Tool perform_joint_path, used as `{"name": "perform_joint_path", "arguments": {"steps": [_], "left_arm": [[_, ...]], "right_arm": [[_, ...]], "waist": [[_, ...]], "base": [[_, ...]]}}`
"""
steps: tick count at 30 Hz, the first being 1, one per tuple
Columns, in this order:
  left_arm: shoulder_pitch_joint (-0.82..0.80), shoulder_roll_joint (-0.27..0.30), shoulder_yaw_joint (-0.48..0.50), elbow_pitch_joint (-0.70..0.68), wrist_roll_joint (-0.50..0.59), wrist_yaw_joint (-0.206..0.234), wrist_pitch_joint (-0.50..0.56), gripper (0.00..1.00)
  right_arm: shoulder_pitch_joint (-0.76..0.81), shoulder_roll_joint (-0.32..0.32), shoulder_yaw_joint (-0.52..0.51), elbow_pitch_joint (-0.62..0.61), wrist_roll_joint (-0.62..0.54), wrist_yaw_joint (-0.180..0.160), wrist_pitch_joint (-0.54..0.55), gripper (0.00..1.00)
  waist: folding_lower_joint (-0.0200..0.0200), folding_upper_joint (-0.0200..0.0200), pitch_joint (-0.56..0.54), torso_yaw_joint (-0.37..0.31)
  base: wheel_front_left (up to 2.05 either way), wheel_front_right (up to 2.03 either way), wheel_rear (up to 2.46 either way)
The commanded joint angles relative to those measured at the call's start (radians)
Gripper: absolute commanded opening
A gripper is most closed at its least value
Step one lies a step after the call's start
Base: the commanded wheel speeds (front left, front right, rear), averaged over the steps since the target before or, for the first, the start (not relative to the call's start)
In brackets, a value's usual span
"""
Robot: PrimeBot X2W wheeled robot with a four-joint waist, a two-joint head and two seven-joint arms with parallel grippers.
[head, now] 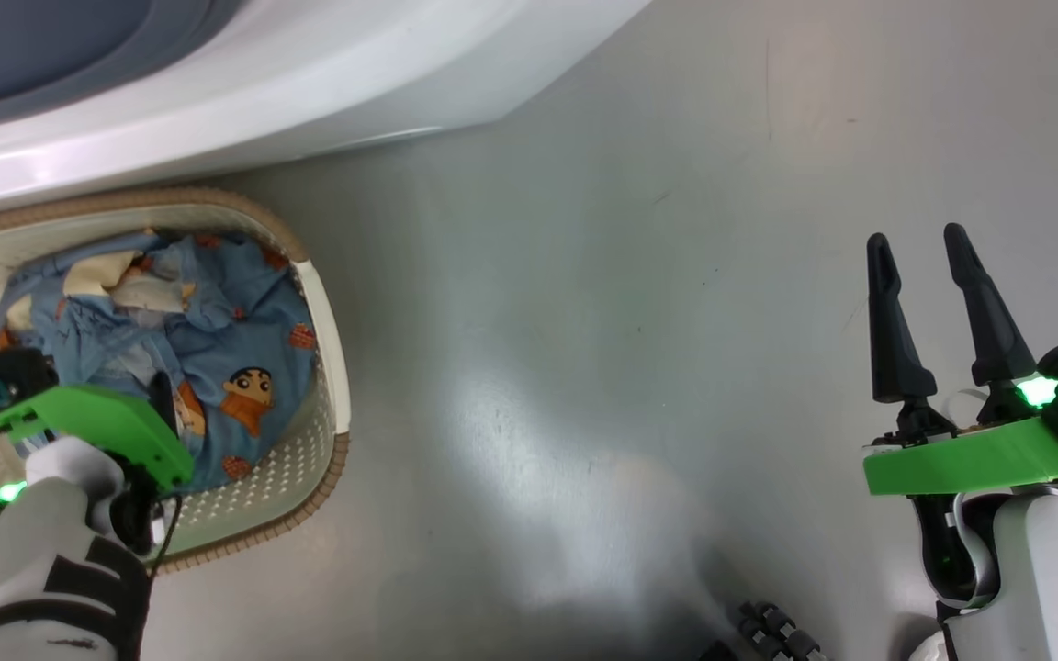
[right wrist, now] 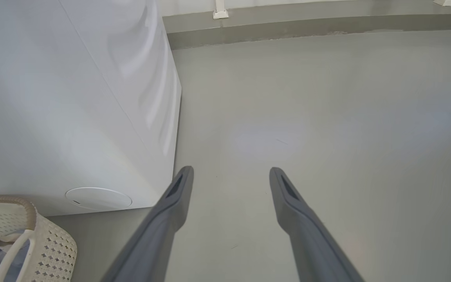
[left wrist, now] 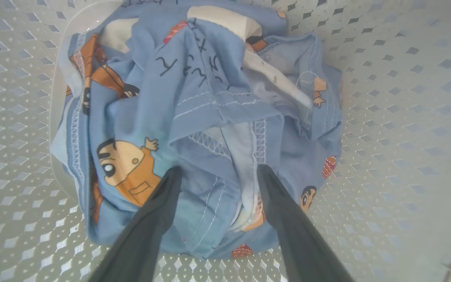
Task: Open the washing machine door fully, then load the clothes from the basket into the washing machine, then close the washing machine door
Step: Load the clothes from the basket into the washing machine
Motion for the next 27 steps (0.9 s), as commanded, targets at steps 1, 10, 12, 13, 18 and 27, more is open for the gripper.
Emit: {"name": "perform_joint_path", "arguments": {"steps": [1, 10, 12, 13, 18, 27], "left_arm": [[0.016, 0.034, 0.017, 0.000, -0.008, -0.005, -0.011, 1.00], [-0.004, 0.022, 0.002, 0.007, -0.012, -0.007, -0.022, 1.00], [-0.009, 0.019, -0.002, 0.008, -0.012, -0.008, -0.026, 1.00], [-0.011, 0.018, -0.004, 0.009, -0.012, -0.008, -0.029, 1.00], [-0.016, 0.018, -0.011, 0.010, -0.013, -0.008, -0.035, 1.00], [-0.015, 0.008, -0.027, 0.012, -0.012, 0.001, -0.049, 0.94]], "right_arm": [[0.020, -0.012, 0.012, -0.025, 0.004, 0.002, -0.007, 1.00], [0.020, -0.021, 0.001, -0.039, 0.006, 0.002, -0.007, 1.00], [0.020, -0.024, 0.000, -0.042, 0.006, 0.002, -0.007, 1.00], [0.019, -0.026, -0.001, -0.043, 0.006, 0.002, -0.007, 1.00], [0.016, -0.032, -0.004, -0.048, 0.007, 0.002, -0.007, 1.00], [0.016, -0.036, -0.008, -0.047, 0.007, 0.002, -0.007, 1.00]], "waist": [[-0.0001, 0.0000, 0.009, 0.002], [-0.0001, 0.0000, 0.037, 0.012], [-0.0001, 0.0000, 0.043, 0.015], [-0.0001, 0.0000, 0.046, 0.016], [-0.0001, 0.0000, 0.057, 0.017], [-0.0001, 0.0000, 0.061, 0.022]], "base": [[0.00, 0.00, 0.00], [0.00, 0.00, 0.00], [0.00, 0.00, 0.00], [0.00, 0.00, 0.00], [0.00, 0.00, 0.00], [0.00, 0.00, 0.00]]}}
